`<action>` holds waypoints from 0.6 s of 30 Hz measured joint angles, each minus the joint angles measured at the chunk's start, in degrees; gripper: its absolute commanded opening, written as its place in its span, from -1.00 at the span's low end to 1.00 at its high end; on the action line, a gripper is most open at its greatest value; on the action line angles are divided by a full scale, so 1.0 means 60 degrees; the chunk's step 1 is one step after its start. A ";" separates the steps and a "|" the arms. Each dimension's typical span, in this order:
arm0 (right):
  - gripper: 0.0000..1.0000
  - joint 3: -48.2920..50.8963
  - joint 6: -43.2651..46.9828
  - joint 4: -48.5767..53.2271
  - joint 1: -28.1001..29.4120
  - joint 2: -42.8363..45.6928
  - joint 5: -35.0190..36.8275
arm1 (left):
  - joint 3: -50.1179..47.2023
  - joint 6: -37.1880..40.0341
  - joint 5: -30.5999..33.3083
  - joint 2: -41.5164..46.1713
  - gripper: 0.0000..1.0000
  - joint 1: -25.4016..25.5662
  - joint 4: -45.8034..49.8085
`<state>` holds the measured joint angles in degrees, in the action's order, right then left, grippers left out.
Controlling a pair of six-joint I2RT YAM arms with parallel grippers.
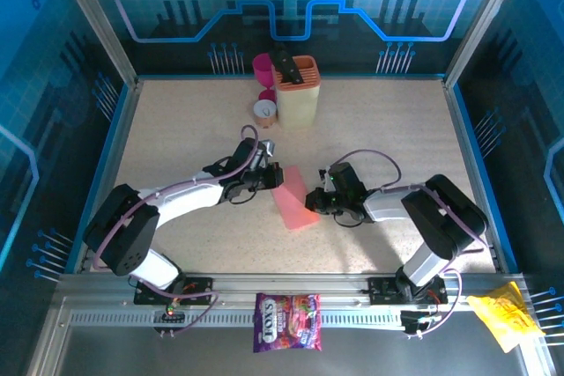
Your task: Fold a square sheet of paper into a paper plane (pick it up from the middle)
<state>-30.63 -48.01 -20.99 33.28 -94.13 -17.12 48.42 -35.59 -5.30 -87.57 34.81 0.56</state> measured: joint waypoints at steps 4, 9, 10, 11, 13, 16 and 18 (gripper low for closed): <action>-1.00 0.0004 -0.0007 -0.0692 -0.0106 -0.0357 -0.0532 | 0.0055 -0.0007 -0.0098 -0.0025 -0.81 0.0069 -0.0087; -1.00 -0.0011 0.0007 -0.0863 -0.0120 -0.0444 -0.0732 | 0.0106 -0.0066 -0.0215 -0.0361 -0.77 0.0244 -0.0277; -1.00 -0.0022 0.0015 -0.0841 -0.0120 -0.0441 -0.0732 | 0.0127 -0.0073 -0.0273 -0.0484 -0.77 0.0288 -0.0353; -1.00 -0.0044 0.0036 -0.0794 -0.0120 -0.0441 -0.0732 | 0.0168 -0.0076 -0.0321 -0.0608 -0.77 0.0321 -0.0397; -1.00 -0.0131 0.0098 -0.0619 -0.0113 -0.0441 -0.0736 | 0.0244 -0.0076 -0.0412 -0.0911 -0.77 0.0401 -0.0521; -1.00 -0.0266 0.0182 -0.0346 -0.0102 -0.0441 -0.0736 | 0.0350 -0.0109 -0.0590 -0.1348 -0.79 0.0430 -0.0769; -1.00 -0.0339 0.0251 -0.0211 -0.0073 -0.0441 -0.0736 | 0.0353 -0.0186 -0.0659 -0.1596 -0.84 0.0433 -0.0962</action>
<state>-32.67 -46.50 -22.26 32.84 -96.77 -21.54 50.54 -36.71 -9.26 -97.14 37.41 -5.21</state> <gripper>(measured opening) 0.048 0.098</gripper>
